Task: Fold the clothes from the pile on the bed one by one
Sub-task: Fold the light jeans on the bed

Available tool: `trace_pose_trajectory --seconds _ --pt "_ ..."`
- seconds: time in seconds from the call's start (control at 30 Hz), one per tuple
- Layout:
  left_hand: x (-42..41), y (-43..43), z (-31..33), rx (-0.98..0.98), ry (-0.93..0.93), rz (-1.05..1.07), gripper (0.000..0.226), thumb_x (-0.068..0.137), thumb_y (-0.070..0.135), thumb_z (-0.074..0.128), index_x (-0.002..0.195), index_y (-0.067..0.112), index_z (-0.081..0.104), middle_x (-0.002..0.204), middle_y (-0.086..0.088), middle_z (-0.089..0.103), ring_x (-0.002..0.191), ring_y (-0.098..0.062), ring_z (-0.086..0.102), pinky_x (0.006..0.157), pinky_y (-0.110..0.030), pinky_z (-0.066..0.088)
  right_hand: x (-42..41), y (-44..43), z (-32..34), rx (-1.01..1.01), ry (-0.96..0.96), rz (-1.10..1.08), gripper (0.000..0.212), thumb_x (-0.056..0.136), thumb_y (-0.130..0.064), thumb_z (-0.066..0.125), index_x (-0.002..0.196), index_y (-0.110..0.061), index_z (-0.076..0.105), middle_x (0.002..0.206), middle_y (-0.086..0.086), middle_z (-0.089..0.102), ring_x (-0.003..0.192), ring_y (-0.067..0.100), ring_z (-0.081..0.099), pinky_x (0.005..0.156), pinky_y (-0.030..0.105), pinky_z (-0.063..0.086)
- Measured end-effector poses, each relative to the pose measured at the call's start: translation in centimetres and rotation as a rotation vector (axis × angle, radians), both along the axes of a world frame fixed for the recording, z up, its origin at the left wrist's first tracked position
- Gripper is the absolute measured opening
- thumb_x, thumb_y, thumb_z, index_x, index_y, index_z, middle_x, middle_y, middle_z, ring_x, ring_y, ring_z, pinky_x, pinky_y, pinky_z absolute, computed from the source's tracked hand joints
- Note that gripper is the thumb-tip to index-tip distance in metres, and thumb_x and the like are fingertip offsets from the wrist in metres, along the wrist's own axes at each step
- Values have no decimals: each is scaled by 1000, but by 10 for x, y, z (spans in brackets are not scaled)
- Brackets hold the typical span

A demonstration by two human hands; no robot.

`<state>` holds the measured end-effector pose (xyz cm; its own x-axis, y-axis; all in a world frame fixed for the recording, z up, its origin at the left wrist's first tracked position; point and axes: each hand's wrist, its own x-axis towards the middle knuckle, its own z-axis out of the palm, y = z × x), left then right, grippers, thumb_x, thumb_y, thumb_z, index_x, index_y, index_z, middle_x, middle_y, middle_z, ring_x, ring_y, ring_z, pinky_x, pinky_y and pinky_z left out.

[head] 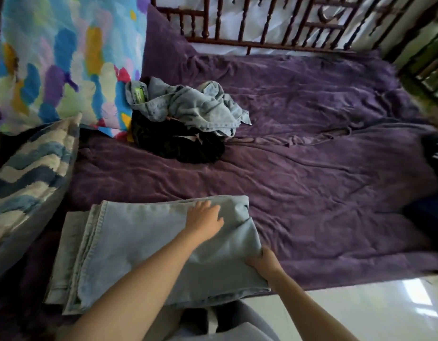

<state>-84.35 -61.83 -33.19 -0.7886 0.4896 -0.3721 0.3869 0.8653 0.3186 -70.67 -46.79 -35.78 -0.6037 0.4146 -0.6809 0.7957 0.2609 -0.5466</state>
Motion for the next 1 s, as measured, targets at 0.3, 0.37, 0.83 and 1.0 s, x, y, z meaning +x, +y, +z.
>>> trace_pose_trajectory --seconds 0.3,0.37,0.83,1.0 --pt "-42 110 -10 4 -71 -68 38 91 39 50 122 16 53 130 -7 53 120 -28 46 95 -39 36 1 -5 19 84 73 322 33 85 -21 57 115 -11 46 121 9 59 109 28 56 81 30 39" --pt "-56 121 -14 -60 -162 -4 44 89 44 54 125 18 53 134 -5 52 124 -27 46 100 -39 34 -1 -5 25 102 68 414 40 87 -23 55 121 -7 42 121 12 59 108 30 56 79 32 38" --pt "-130 109 -13 -2 -33 281 18 88 6 56 98 10 70 111 -17 66 108 -35 59 93 -38 47 -21 16 37 -129 160 290 24 84 -23 60 104 -16 51 102 -2 60 95 16 55 84 29 43" --pt "-159 100 -3 4 88 443 24 91 10 52 109 4 67 114 -22 63 109 -41 57 89 -43 47 6 18 28 -185 108 321 31 80 -19 64 107 -16 52 102 -4 59 92 13 54 83 28 44"
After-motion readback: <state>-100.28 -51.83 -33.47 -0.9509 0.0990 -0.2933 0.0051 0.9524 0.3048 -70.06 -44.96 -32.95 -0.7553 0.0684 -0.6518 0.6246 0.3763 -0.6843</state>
